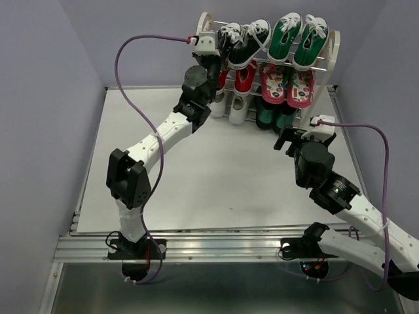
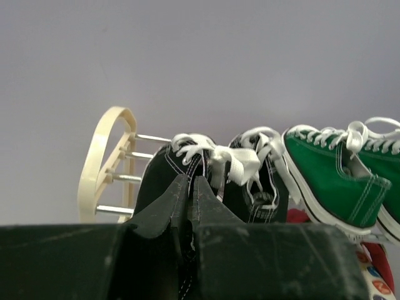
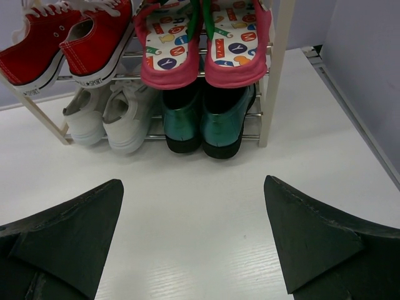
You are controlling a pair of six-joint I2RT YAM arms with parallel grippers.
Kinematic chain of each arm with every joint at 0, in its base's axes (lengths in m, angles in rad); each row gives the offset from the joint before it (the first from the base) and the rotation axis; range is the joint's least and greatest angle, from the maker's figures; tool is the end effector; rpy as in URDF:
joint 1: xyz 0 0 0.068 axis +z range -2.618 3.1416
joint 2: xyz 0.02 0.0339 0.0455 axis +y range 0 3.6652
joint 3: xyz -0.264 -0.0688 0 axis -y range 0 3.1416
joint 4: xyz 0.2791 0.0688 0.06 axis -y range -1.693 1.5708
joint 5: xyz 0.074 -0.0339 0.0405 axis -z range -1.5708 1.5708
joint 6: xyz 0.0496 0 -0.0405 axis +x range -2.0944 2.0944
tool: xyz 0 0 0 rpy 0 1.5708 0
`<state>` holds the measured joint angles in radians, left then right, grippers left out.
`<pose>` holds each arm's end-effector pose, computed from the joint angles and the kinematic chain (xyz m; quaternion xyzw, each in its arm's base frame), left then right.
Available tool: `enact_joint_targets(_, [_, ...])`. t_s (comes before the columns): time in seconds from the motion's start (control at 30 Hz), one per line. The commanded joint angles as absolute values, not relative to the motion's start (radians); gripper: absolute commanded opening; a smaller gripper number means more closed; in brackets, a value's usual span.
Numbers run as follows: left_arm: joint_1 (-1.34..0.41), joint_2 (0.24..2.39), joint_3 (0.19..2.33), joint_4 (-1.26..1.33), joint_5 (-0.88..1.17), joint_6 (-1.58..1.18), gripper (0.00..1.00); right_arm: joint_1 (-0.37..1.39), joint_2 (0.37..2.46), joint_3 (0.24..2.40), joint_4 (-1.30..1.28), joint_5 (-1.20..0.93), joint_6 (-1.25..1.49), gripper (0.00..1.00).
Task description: Place and organize the shoes onto the shoe shelf
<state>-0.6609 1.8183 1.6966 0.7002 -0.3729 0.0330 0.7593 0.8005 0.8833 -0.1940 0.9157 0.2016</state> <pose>0.3818 -0.2740 0.4608 0.0058 0.4954 -0.1829 0.8492 0.1815 0.1180 0.3743 0.0993 0.7238 -0.0157 0.6826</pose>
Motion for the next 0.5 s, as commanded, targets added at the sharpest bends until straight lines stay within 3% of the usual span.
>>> enact_joint_targets(0.0, [-0.661,1.862,1.897,0.805,-0.377,0.121,0.0,0.759,0.798,0.887,-0.169,0.968,0.192,1.0])
enact_joint_targets(0.17, [-0.646,2.016,2.06,0.807,-0.335,0.132,0.0,0.759,0.782,0.876,-0.169,0.977,0.195,1.0])
enact_joint_targets(0.47, [-0.634,2.026,1.915,0.879,-0.362,0.034,0.0,0.759,0.756,0.874,-0.169,1.0,0.178,1.0])
